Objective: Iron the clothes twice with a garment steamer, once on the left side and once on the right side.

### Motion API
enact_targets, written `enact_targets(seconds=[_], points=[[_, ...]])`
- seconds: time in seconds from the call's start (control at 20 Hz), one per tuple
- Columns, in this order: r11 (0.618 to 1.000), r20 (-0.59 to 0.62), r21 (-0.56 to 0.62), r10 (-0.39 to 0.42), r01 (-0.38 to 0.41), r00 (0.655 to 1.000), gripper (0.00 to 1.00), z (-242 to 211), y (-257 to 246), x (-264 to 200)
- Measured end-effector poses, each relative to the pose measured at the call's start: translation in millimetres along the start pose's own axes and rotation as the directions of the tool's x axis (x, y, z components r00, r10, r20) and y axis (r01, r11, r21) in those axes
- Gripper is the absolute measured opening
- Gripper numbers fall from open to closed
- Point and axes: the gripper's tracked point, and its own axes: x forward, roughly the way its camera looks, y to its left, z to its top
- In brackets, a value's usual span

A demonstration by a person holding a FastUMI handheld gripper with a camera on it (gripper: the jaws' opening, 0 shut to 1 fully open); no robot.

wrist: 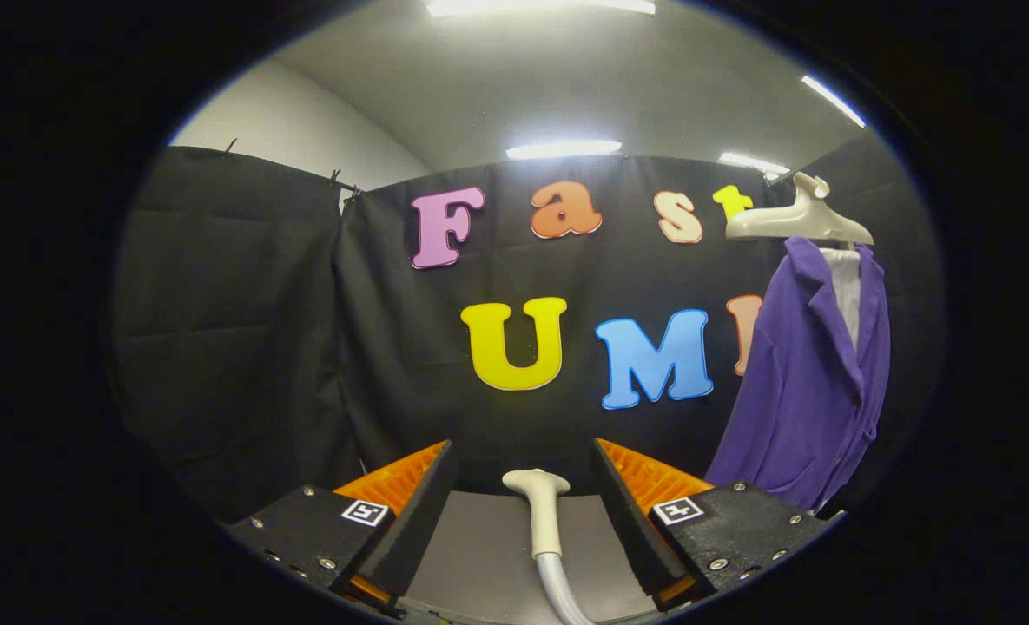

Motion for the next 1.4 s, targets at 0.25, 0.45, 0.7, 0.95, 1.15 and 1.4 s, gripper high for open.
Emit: enact_targets(seconds=[0.25,0.45,0.7,0.95,1.15,1.4], points=[[0.998,-0.166,0.041,-0.04,0.047,0.985,0.95,-37.3,-4.0,64.7],[0.993,-0.303,0.063,-0.075,0.099,0.95,0.94,-76.3,-8.9,109.4],[0.982,-0.485,0.048,-0.137,0.182,0.864,0.94,-130.8,-25.5,134.3],[0.978,-0.58,0.064,-0.126,0.199,0.805,0.94,-169.9,-31.8,151.3],[0.973,-0.649,0.073,-0.12,0.219,0.751,0.94,-194.3,-39.2,154.4],[0.968,-0.699,0.098,-0.098,0.231,0.708,0.9,-209.1,-36.8,149.7]])
